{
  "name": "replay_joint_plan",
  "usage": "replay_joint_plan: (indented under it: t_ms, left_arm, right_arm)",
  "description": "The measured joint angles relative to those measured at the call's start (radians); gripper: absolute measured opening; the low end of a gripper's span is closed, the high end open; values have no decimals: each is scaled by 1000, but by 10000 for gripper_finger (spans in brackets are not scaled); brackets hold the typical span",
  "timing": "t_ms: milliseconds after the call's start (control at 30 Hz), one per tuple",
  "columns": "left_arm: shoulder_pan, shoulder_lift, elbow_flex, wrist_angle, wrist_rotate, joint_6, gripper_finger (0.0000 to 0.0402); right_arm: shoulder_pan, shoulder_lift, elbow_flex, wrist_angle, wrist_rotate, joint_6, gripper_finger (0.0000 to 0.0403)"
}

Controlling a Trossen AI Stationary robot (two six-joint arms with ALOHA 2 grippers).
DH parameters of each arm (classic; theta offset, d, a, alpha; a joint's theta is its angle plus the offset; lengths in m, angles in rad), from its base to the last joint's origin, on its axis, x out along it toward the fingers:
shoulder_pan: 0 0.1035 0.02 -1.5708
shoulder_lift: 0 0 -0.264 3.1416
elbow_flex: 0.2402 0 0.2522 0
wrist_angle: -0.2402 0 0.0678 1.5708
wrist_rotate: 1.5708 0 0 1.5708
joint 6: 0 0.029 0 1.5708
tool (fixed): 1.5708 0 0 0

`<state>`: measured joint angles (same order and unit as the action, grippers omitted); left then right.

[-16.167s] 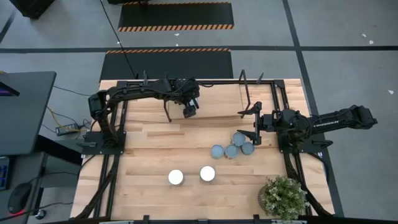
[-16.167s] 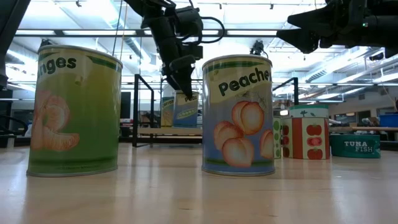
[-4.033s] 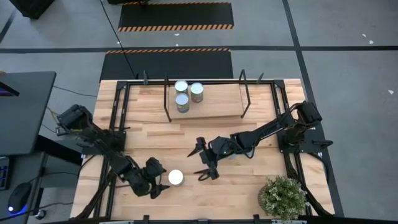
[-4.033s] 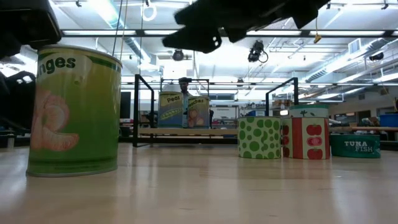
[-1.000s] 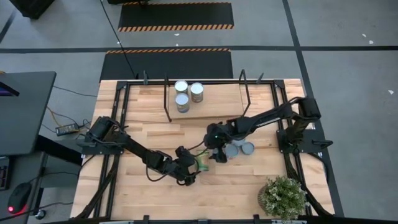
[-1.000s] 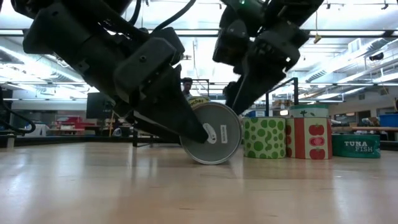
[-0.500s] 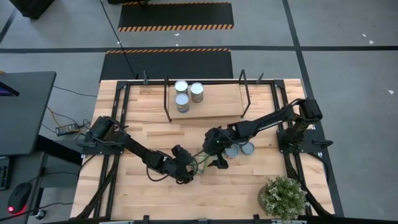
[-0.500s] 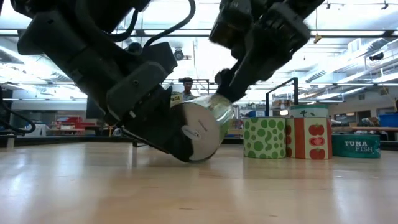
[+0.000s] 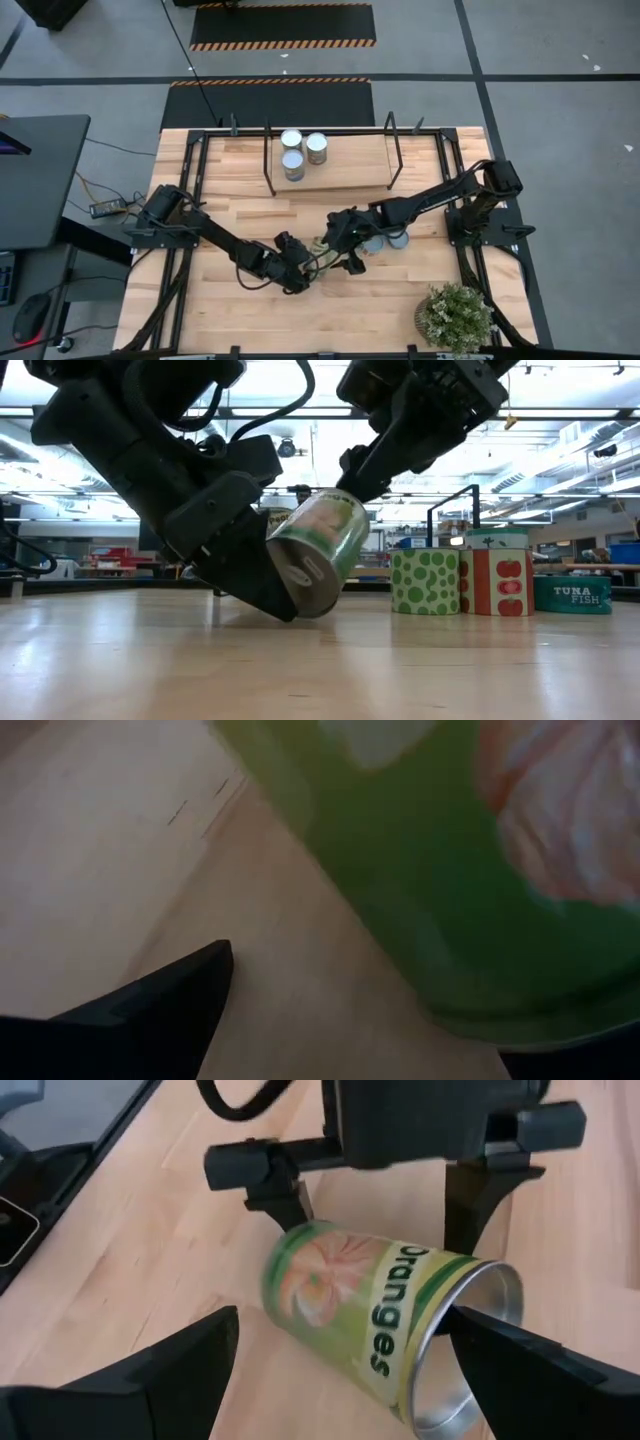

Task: Pick and place cans onto a shelf
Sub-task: Put the canned oranges on the shelf

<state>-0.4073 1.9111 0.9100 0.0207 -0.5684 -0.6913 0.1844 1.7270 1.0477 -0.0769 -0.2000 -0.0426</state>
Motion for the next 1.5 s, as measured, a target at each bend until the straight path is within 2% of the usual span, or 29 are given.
replay_joint_plan:
  t_ms: [300,533,867,1033,1133,1267,1400,1500]
  left_arm:
    - [8,-26,-1,-62,48,-4,396]
    - [15,-109,-8,-242,85,-33,396]
    - [27,-105,-5,-256,118,-108,396]
    - [32,-108,-4,-265,150,-105,396]
    - [25,-112,-2,-294,149,-103,396]
    - [9,-126,-4,-308,128,-21,396]
    - [-19,-137,-5,-341,75,70,396]
    - [-38,-137,-5,-372,-16,99,396]
  right_arm:
    - [30,-20,4,48,-8,-22,366]
    - [41,-14,1,39,-47,-11,366]
    - [37,38,0,119,-18,-53,366]
    - [12,65,9,66,32,-80,366]
    - [19,52,44,40,111,-90,366]
    - [27,52,77,-2,232,-103,366]
    - [-21,52,75,-42,273,-137,366]
    - [-52,57,72,-41,319,-134,366]
